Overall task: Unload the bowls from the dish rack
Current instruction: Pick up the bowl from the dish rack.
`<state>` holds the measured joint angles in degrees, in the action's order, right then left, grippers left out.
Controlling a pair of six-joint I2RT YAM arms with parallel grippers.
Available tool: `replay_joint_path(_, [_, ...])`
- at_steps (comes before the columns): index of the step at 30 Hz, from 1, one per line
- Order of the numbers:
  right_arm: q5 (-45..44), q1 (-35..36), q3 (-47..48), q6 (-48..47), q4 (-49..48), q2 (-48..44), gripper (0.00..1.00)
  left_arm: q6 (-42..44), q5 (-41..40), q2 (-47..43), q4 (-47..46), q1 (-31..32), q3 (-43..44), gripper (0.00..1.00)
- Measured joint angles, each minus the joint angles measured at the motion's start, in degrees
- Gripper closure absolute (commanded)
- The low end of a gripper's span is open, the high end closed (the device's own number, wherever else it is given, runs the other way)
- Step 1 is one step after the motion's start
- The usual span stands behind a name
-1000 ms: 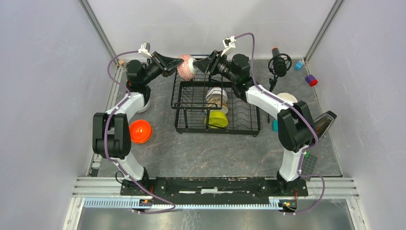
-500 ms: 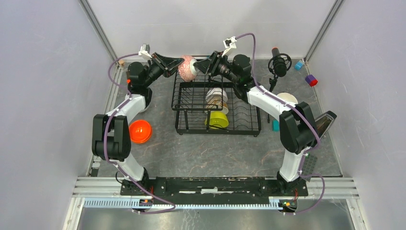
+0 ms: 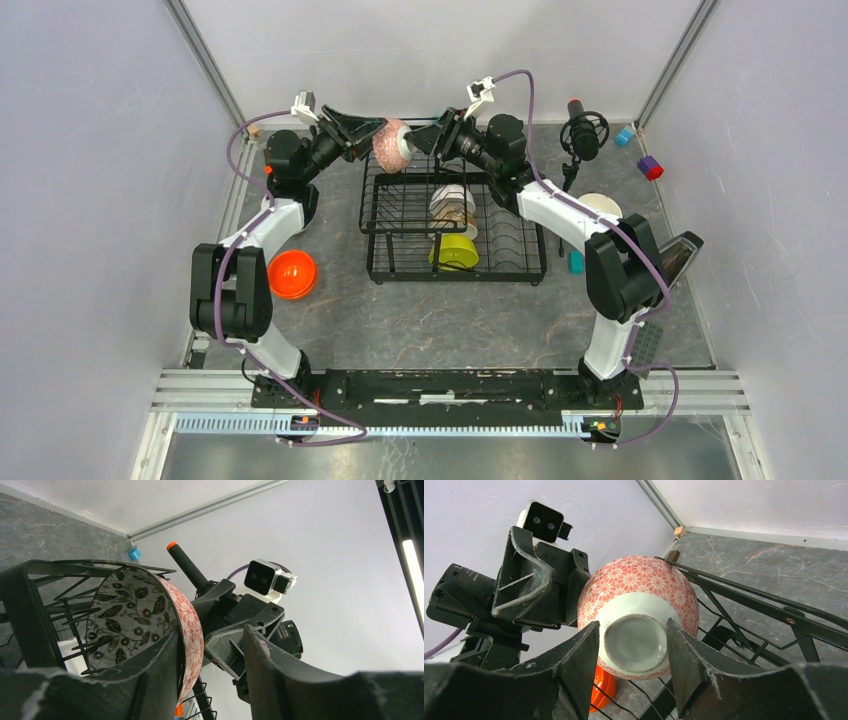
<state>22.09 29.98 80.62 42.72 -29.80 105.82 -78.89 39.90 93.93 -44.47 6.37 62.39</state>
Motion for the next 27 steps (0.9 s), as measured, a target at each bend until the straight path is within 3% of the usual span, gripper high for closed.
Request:
replay_joint_path(4, [0.3, 0.0, -0.3, 0.8, -0.4, 0.0, 0.43, 0.0, 1.2, -0.3, 0.0, 0.0, 0.0, 0.48])
replay_joint_path(8, [0.7, 0.0, -0.3, 1.2, -0.9, 0.0, 0.43, -0.5, 3.4, -0.3, -0.2, 0.2, 0.0, 0.56])
replay_joint_path(12, [1.9, -0.1, -0.4, 2.1, -2.1, 0.0, 0.43, -0.7, 7.0, -0.6, 0.0, 2.1, -0.2, 0.75])
replay_joint_path(16, [2.7, -0.1, -0.5, 2.5, -2.4, 0.0, 0.43, -0.8, 8.4, -0.5, 0.5, 2.8, -1.0, 0.86])
replay_joint_path(22, [2.8, -0.1, -0.5, 2.4, -2.5, -0.1, 0.43, -0.8, 8.7, -0.5, 0.7, 2.7, -1.0, 0.97])
replay_joint_path(27, [2.7, -0.1, -0.8, 2.3, -2.5, -0.4, 0.42, -0.8, 8.7, -0.5, 0.5, 2.8, -1.3, 0.98])
